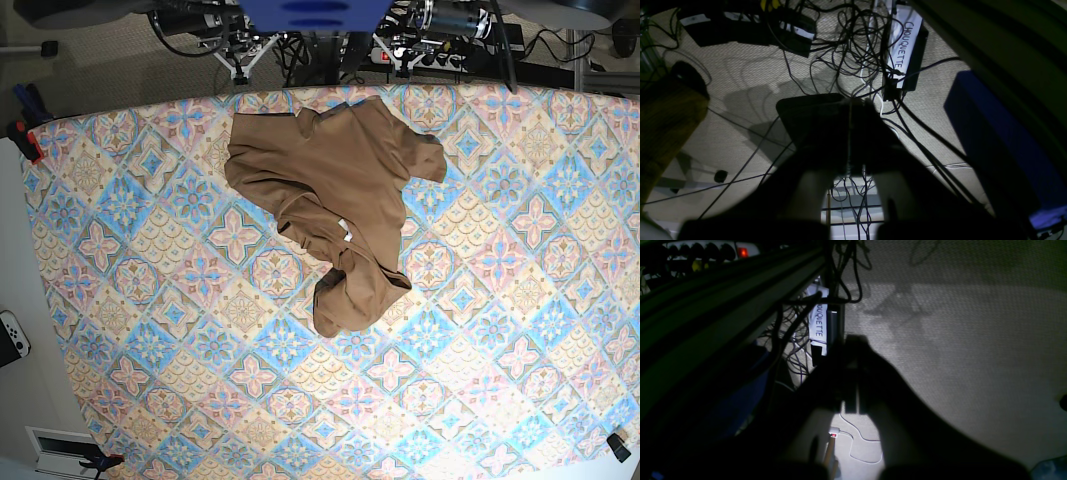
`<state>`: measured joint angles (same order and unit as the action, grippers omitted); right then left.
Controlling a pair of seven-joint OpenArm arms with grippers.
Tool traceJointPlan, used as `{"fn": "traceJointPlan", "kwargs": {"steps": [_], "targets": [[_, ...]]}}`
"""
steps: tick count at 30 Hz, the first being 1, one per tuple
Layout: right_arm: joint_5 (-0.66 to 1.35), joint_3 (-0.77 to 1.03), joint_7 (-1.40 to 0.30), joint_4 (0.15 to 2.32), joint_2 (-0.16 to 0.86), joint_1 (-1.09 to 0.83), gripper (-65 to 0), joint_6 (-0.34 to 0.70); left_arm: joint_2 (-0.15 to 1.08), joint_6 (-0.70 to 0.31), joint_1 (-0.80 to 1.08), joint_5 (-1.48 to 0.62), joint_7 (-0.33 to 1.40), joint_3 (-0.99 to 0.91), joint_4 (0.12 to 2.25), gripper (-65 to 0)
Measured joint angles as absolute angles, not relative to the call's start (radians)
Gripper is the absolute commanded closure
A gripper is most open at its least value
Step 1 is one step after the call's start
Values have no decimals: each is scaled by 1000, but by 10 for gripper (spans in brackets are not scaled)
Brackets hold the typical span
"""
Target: Layout the t-shirt on the table in an organized manner, then fold the t-shirt properly
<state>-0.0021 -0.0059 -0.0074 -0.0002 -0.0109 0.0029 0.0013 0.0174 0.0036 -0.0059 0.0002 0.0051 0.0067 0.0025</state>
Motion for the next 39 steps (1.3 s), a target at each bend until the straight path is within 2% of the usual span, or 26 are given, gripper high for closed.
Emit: {"fn": "traceJointPlan", "kwargs": {"steps": [39], "targets": [[-2,-2,-7,0,16,3,-2,8,42,1,-2,0,5,7,2,0]]}}
